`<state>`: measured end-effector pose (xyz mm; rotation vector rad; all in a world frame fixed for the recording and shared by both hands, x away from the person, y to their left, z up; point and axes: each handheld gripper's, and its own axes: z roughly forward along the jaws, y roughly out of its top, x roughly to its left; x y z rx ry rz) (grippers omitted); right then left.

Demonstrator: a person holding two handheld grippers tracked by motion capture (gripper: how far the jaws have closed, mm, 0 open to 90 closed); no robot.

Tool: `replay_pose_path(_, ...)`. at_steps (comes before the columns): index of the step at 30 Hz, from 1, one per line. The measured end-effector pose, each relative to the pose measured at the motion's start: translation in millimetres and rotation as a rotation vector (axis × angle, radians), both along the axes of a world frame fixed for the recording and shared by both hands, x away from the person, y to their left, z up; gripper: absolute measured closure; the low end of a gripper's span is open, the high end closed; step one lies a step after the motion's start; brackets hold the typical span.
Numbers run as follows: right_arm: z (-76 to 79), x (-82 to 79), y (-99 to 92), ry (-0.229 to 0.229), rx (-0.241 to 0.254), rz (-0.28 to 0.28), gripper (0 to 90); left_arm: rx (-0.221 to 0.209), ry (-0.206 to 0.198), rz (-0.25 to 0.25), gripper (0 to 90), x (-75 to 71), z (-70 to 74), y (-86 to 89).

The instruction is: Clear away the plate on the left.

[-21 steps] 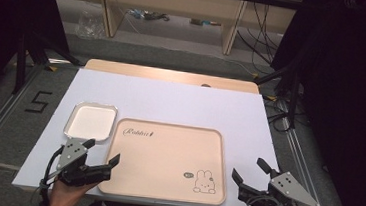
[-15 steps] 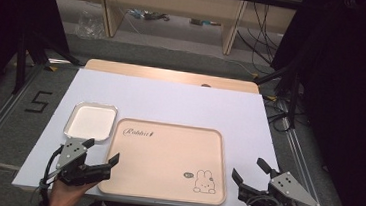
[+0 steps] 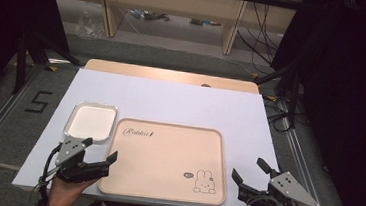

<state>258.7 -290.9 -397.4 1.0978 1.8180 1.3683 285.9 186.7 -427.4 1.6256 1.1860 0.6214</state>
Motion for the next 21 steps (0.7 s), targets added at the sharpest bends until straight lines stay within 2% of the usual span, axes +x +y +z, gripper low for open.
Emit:
replay_pose_path(3,0.0,-0.1,-0.3,-0.014,-0.005,-0.009,15.2,-0.005,0.002,0.011,8.1,0.7,0.0,2.1)
replay_pose_path(4,-0.3,0.1,0.4,-0.006,0.006,-0.003,15.2,0.002,0.001,0.011,8.1,1.7,-0.2,3.3)
replay_pose_path(6,0.5,-0.7,-0.1,0.006,-0.007,-0.011,15.2,0.005,0.009,0.018,8.1,3.6,-0.8,4.8)
replay_pose_path(11,0.3,-0.2,-0.3,0.001,-0.006,-0.005,15.2,0.014,0.045,0.037,8.1,12.4,-3.3,11.9)
replay_pose_path(12,0.3,-0.5,0.3,0.004,-0.005,-0.013,15.2,0.001,0.057,0.060,8.1,17.4,-5.2,16.3)
replay_pose_path(16,-0.4,-0.2,0.9,-0.012,0.002,-0.008,15.2,0.015,0.075,0.073,8.1,22.3,-7.0,19.8)
replay_pose_path(17,0.4,-0.9,0.4,0.007,-0.007,-0.010,15.2,0.018,0.073,0.081,8.1,24.9,-7.2,21.0)
replay_pose_path(21,0.1,-0.5,0.5,0.005,-0.007,-0.003,15.1,0.039,0.086,0.089,8.1,30.0,-7.5,24.0)
